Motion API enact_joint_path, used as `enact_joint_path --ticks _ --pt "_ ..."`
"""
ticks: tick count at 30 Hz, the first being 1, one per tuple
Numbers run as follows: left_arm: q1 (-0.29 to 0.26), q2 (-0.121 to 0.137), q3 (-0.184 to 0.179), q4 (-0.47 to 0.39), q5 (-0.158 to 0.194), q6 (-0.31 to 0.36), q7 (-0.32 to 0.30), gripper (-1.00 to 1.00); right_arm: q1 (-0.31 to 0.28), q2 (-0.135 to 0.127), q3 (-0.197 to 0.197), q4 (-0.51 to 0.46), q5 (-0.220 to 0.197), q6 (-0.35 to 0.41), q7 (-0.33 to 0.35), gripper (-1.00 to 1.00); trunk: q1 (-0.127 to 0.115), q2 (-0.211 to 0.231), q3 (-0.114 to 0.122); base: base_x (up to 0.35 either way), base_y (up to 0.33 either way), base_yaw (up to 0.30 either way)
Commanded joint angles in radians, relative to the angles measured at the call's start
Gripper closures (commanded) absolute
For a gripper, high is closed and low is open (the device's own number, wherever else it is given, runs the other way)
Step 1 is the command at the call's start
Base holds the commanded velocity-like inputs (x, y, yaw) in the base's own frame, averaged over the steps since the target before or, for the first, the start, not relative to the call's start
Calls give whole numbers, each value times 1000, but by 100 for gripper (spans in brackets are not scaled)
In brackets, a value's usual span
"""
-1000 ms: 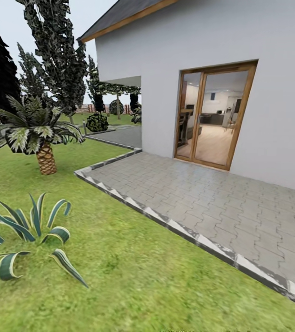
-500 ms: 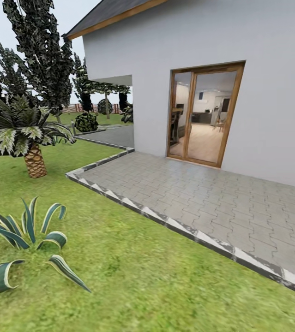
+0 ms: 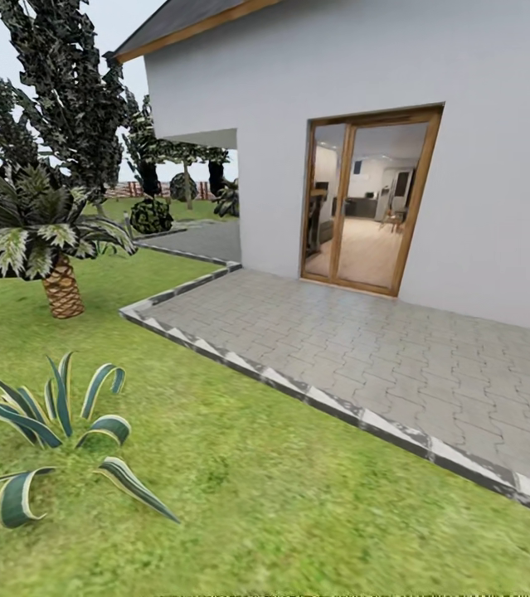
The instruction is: Take the three Easter eggs out of the wicker basket on the lawn in the garden, then place them on the lawn next to a single tree (choose any tree) so that all three eggs are next to the same tree and none are left in the basket.
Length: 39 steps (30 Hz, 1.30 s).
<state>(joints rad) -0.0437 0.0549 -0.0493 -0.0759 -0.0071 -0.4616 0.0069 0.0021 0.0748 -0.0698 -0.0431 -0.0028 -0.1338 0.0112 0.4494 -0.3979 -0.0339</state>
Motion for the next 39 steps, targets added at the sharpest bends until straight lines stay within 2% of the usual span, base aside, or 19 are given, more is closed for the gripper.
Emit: enact_joint_path --ticks 1,23,39 --pt "-1 0 -4 1 -1 -3 1 -100 0 0 -7 -1 0 -2 1 -100 1 -2 -4 0 112 -90" --pt "-1 0 -4 1 -1 -3 1 -100 0 0 -7 -1 0 -1 2 -100 1 -2 -39 0 254 -102" --pt "-1 0 -4 1 -1 -3 1 -100 0 0 -7 -2 0 -2 1 -100 1 -2 -42 18 276 -13"
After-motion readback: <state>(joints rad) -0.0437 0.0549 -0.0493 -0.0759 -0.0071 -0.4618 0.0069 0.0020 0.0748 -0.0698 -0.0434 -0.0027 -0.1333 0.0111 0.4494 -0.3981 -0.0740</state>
